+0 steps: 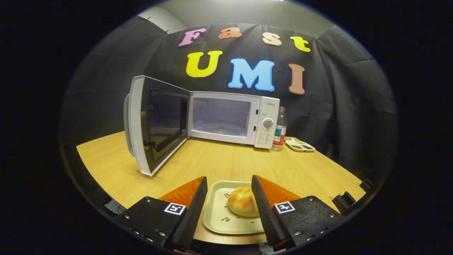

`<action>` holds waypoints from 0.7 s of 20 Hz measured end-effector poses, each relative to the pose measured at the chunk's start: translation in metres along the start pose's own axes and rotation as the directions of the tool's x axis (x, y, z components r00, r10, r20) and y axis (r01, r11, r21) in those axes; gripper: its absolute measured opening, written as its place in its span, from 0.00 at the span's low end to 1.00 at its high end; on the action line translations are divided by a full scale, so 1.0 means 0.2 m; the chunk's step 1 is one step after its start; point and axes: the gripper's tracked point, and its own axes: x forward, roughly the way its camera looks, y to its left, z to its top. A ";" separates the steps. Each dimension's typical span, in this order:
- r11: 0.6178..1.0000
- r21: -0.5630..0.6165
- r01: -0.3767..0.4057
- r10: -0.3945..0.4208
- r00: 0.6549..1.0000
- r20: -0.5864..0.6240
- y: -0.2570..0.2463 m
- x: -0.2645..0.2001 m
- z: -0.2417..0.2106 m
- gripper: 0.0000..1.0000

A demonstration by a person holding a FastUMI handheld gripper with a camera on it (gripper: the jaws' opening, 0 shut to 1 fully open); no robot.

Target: Open the microwave, put the food inside, and close the microwave door.

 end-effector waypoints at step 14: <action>0.991 0.120 -0.055 0.061 0.997 -0.052 -0.09 0.03 -0.10 0.79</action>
